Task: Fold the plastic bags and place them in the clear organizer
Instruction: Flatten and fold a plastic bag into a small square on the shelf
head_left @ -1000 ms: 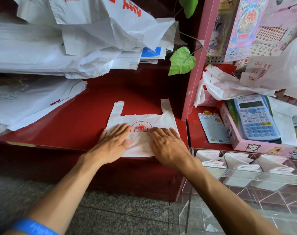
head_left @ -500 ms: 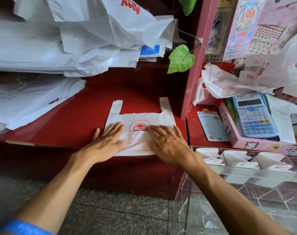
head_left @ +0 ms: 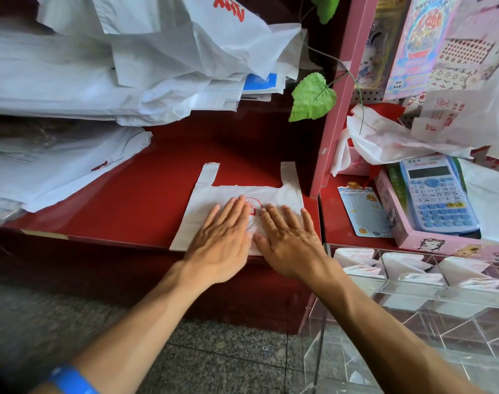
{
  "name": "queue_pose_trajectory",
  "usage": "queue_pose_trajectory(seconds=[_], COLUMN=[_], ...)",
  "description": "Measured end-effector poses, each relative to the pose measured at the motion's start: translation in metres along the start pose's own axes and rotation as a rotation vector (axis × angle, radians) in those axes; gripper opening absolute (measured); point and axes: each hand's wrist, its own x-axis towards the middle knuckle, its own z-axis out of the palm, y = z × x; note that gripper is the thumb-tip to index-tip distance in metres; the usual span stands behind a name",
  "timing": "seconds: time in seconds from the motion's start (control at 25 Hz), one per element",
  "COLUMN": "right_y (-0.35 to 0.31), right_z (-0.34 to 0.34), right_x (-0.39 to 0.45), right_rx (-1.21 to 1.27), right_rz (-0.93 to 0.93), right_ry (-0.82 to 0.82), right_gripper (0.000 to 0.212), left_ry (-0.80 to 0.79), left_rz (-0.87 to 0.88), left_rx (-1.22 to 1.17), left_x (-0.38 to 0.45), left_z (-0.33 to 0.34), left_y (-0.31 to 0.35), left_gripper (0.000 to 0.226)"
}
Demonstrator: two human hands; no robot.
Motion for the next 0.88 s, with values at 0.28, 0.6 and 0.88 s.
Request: queue_pose_trajectory(seconds=[0.28,0.6,0.88], right_y=[0.001,0.001,0.008], right_z=[-0.002,-0.007,-0.014], right_x=[0.001,0.000,0.003], right_rx=[0.007,-0.009,0.082], right_rz=[0.026,0.061,0.062], right_ry=[-0.030,-0.031,0.031], right_gripper=[0.063,0.072,0.064], left_ry=[-0.135,-0.136,-0.111], left_rz=[-0.268,-0.430,-0.445], left_rx=[-0.133,-0.131,-0.115], left_x=[0.004,-0.004,-0.005], left_z=[0.015,0.014,0.013], left_y=[0.003,0.007,0.000], left_gripper=[0.060,0.067,0.072])
